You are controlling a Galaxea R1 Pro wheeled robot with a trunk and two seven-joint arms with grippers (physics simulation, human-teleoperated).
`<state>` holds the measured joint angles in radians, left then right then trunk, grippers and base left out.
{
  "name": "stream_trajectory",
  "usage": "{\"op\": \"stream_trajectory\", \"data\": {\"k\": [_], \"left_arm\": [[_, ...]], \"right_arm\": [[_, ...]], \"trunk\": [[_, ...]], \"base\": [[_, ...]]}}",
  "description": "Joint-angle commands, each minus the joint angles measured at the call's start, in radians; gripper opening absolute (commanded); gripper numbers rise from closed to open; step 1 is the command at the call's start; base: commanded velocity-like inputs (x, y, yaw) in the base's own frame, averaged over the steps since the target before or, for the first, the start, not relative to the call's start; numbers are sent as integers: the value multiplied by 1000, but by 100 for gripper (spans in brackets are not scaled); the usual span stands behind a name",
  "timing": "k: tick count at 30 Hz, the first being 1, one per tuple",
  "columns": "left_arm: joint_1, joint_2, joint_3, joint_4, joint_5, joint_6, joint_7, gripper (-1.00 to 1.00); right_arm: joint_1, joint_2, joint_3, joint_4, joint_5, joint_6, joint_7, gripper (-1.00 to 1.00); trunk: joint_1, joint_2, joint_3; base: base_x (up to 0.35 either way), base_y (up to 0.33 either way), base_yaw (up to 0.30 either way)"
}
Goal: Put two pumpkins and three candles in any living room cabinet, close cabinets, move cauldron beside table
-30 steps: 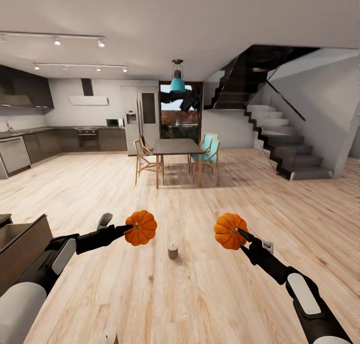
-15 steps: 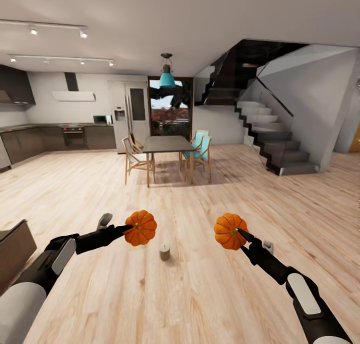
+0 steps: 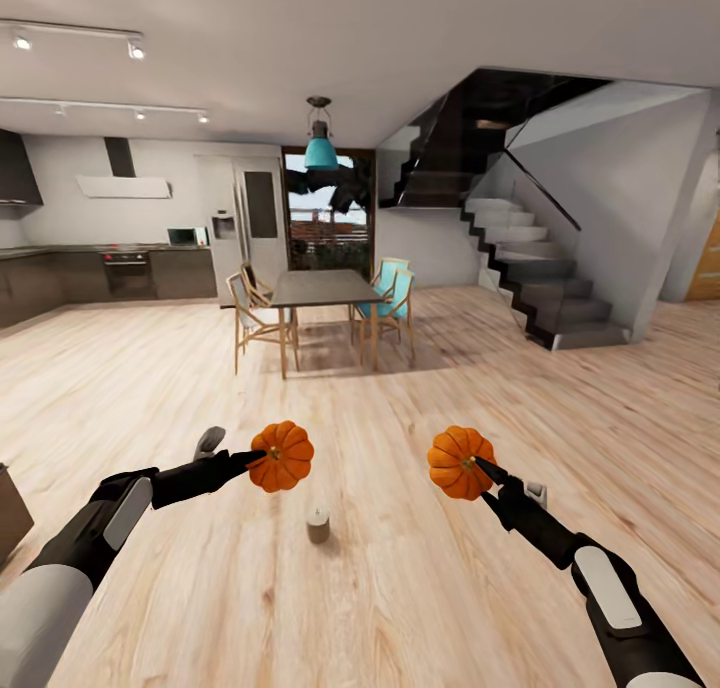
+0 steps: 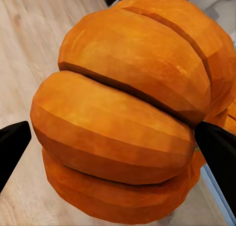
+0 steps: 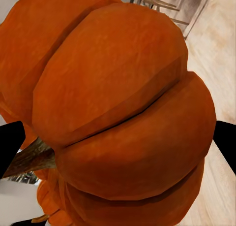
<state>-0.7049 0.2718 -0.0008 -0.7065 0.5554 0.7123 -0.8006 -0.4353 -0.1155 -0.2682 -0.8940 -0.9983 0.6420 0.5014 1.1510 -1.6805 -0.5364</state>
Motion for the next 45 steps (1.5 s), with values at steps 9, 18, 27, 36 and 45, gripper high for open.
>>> {"op": "stream_trajectory", "data": {"k": [9,18,27,36,45], "left_arm": [[-1,0,1,-1,12,9,0,-100],[-1,0,1,-1,12,9,-1,-100],[-1,1,1,-1,12,9,-1,-100],[-1,1,1,-1,12,9,-1,-100],[-1,0,1,-1,12,9,0,-100]], "right_arm": [[-1,0,-2,-1,-12,10,0,-100],[-1,0,-3,0,-13,10,0,-100],[-1,0,-3,-1,-13,10,0,-100],[-1,0,-3,-2,-13,10,0,-100],[-1,0,-3,-1,-13,10,1,-100]], "trunk": [[0,-1,-3],[0,-1,-4],[0,-1,-4],[0,-1,-4],[0,-1,-4]], "base": [[314,-44,-111],[332,-2,-125],[333,0,-76],[333,0,-72],[330,-11,-160]]}}
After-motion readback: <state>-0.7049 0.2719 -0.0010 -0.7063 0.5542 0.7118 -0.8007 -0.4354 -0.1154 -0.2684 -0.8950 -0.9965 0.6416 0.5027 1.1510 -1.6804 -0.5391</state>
